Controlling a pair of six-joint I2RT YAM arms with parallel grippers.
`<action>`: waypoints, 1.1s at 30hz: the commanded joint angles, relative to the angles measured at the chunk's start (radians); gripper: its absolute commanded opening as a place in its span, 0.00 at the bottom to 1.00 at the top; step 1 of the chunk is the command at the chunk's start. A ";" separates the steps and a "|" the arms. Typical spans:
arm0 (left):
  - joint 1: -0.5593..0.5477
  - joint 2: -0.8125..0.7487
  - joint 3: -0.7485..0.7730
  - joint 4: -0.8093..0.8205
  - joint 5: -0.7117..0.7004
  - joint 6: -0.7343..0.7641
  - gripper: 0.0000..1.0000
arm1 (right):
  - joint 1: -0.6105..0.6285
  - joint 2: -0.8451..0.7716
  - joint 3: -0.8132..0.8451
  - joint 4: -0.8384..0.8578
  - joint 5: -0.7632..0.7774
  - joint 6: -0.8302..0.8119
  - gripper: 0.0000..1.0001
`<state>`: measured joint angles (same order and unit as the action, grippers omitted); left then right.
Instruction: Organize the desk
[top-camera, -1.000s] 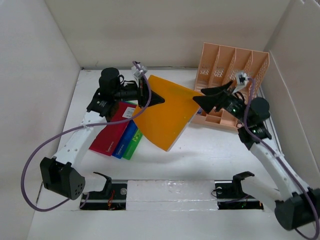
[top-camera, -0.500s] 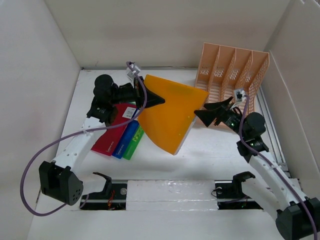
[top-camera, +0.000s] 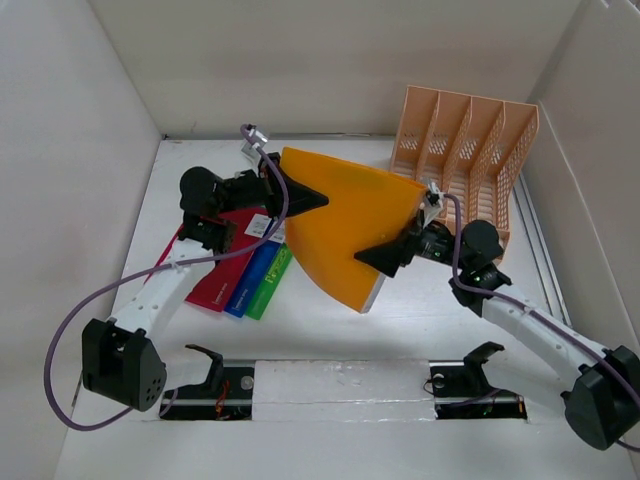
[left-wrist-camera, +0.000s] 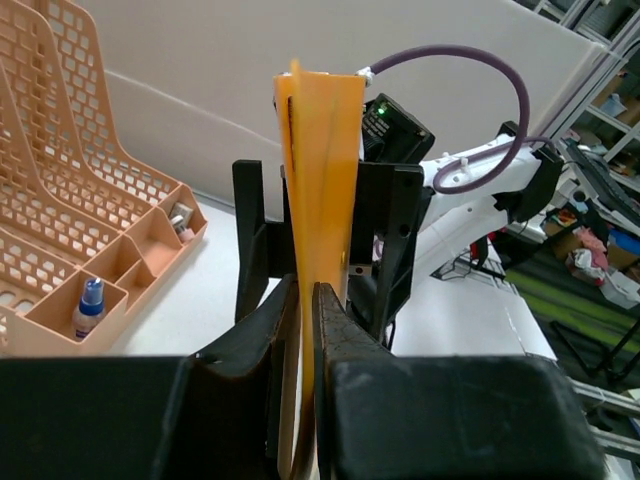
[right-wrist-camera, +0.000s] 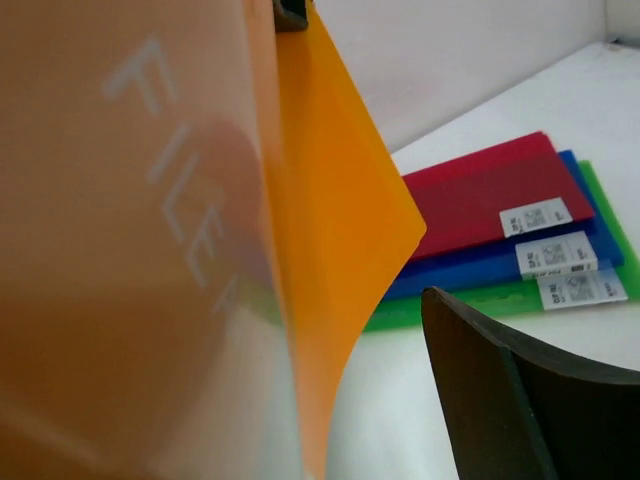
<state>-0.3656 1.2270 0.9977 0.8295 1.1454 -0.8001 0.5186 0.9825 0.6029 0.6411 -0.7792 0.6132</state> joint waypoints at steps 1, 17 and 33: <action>-0.012 -0.024 -0.001 0.128 -0.029 -0.051 0.00 | 0.044 0.031 0.044 0.055 0.024 -0.053 0.95; -0.012 -0.118 0.042 -0.301 -0.283 0.168 0.62 | 0.023 0.018 0.120 -0.174 0.423 -0.113 0.00; -0.012 -0.402 0.018 -0.514 -0.643 0.233 0.99 | -0.078 -0.171 0.245 -0.405 0.996 -0.293 0.00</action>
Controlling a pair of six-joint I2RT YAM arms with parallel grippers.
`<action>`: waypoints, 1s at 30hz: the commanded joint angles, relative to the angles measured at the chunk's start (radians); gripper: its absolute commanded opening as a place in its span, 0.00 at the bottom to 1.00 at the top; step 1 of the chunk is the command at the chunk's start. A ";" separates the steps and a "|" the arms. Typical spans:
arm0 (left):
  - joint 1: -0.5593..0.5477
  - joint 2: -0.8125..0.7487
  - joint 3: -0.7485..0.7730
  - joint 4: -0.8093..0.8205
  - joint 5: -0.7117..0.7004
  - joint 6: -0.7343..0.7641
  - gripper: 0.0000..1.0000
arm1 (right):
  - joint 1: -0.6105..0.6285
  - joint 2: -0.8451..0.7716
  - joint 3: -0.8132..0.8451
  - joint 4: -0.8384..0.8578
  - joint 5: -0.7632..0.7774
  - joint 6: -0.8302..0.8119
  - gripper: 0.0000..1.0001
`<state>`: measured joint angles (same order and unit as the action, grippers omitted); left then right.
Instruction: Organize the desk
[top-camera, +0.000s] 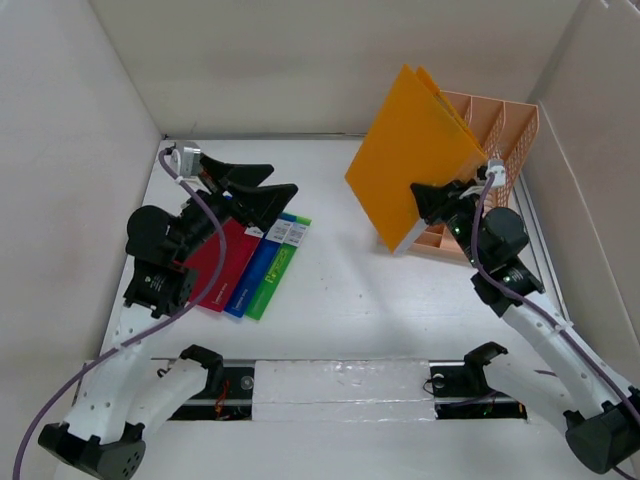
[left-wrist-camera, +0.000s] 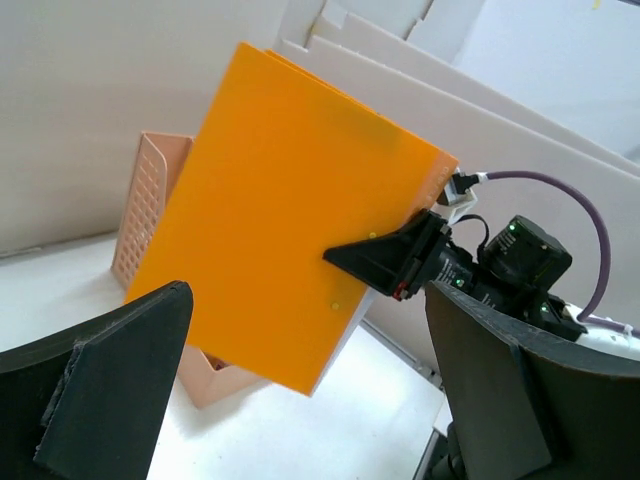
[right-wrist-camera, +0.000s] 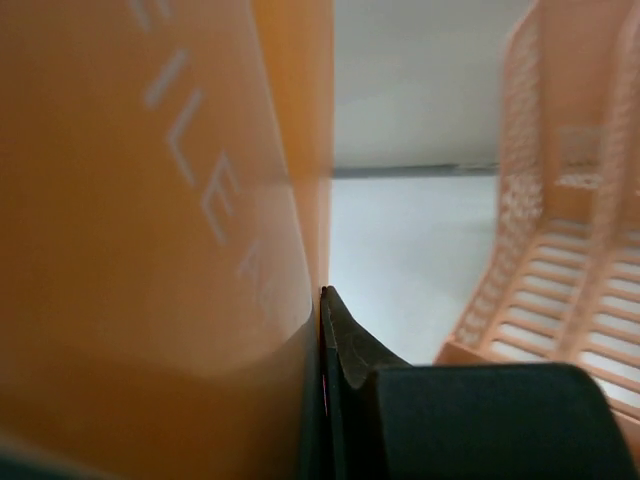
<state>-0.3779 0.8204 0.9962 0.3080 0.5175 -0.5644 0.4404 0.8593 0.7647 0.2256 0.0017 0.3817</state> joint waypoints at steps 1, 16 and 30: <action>0.000 0.016 0.015 0.019 0.018 -0.027 0.99 | -0.009 -0.057 0.108 -0.006 0.328 -0.079 0.00; 0.000 0.062 0.025 0.005 0.124 -0.060 0.99 | -0.169 0.015 0.358 -0.210 0.753 -0.119 0.00; 0.000 0.031 0.024 0.010 0.133 -0.060 0.99 | -0.374 0.089 0.375 -0.293 0.247 -0.260 0.00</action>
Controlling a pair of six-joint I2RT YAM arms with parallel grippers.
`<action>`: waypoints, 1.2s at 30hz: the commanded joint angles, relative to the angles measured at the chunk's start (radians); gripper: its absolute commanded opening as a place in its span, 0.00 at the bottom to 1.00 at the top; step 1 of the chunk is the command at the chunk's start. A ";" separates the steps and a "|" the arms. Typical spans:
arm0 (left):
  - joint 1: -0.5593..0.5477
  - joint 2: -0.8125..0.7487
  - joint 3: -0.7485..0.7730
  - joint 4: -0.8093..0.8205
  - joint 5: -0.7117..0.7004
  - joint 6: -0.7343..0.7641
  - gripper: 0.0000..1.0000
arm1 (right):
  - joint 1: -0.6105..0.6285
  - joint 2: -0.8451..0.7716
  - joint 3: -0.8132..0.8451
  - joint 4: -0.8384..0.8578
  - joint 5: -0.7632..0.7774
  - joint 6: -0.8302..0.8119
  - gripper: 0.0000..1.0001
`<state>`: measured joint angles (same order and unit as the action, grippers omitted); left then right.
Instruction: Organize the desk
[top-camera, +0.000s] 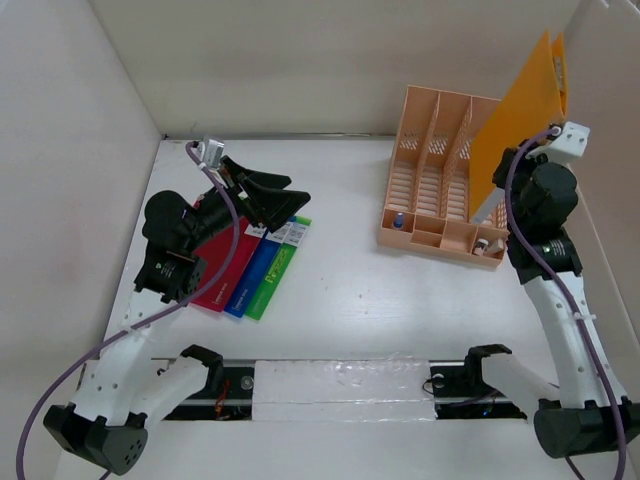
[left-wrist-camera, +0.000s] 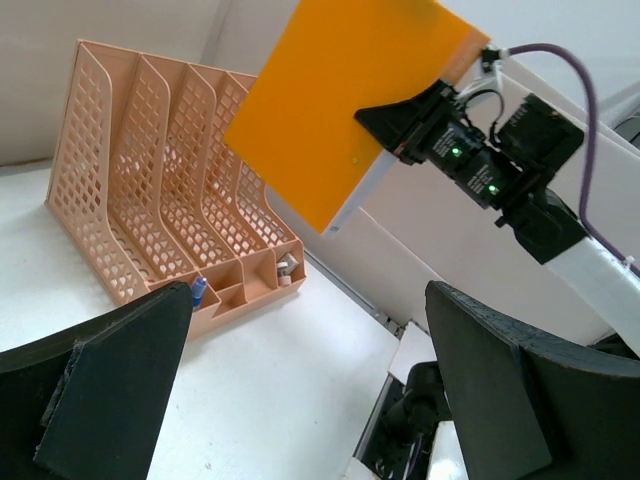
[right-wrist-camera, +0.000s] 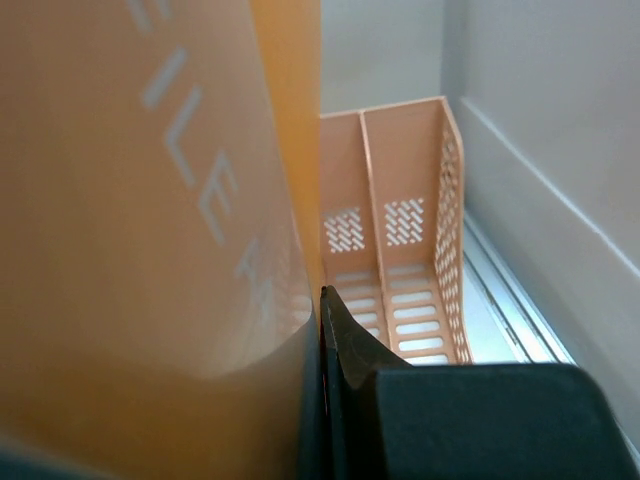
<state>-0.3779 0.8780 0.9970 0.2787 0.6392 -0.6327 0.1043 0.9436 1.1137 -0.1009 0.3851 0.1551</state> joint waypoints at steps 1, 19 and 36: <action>0.000 -0.027 0.026 0.040 0.010 0.008 0.99 | -0.051 0.010 0.025 0.044 -0.199 -0.037 0.00; 0.000 -0.027 0.031 0.028 0.007 0.019 0.99 | -0.127 0.147 -0.206 0.501 -0.126 0.027 0.00; 0.000 0.010 0.029 0.025 0.016 0.018 0.99 | -0.118 0.264 -0.350 0.829 -0.126 0.037 0.00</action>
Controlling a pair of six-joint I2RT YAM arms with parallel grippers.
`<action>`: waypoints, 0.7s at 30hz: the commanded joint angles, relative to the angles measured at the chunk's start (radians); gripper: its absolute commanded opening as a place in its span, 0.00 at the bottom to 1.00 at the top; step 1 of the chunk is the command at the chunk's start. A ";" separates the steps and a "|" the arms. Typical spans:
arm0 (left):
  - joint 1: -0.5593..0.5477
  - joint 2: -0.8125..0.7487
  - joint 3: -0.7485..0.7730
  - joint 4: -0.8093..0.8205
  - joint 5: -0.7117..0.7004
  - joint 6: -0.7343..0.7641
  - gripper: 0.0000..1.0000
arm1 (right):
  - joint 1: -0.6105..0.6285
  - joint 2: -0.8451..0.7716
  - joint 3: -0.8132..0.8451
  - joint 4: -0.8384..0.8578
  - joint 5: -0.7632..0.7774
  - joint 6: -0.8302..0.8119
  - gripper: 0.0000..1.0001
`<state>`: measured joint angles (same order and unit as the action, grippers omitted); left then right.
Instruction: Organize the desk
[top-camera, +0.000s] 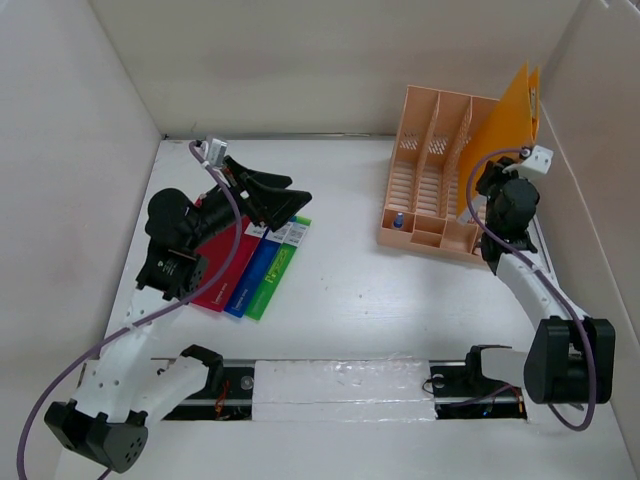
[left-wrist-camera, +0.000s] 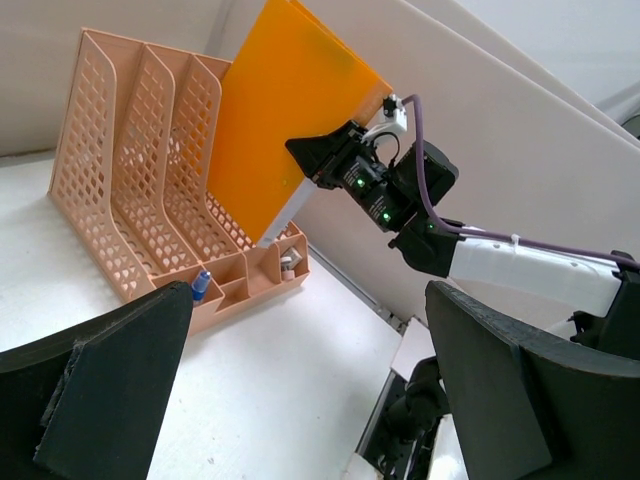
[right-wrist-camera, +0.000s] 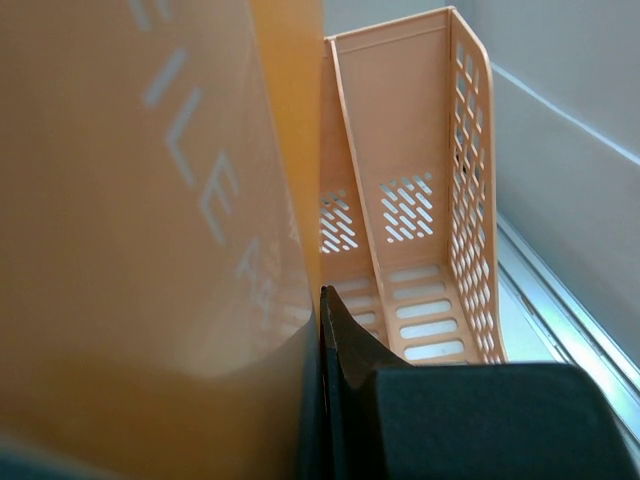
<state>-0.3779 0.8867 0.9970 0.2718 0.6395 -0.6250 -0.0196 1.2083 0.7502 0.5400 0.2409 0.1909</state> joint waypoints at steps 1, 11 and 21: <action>0.000 0.001 0.029 0.033 0.015 0.008 0.99 | 0.006 0.005 0.012 0.205 0.026 -0.002 0.00; 0.000 0.029 0.032 0.029 0.022 0.010 0.99 | 0.033 0.066 0.040 0.248 0.066 -0.024 0.00; 0.000 0.015 0.032 0.033 0.019 0.013 0.99 | 0.089 0.111 0.005 0.161 0.149 0.011 0.00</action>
<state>-0.3779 0.9234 0.9970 0.2703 0.6434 -0.6250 0.0528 1.3415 0.7509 0.6605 0.3527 0.1783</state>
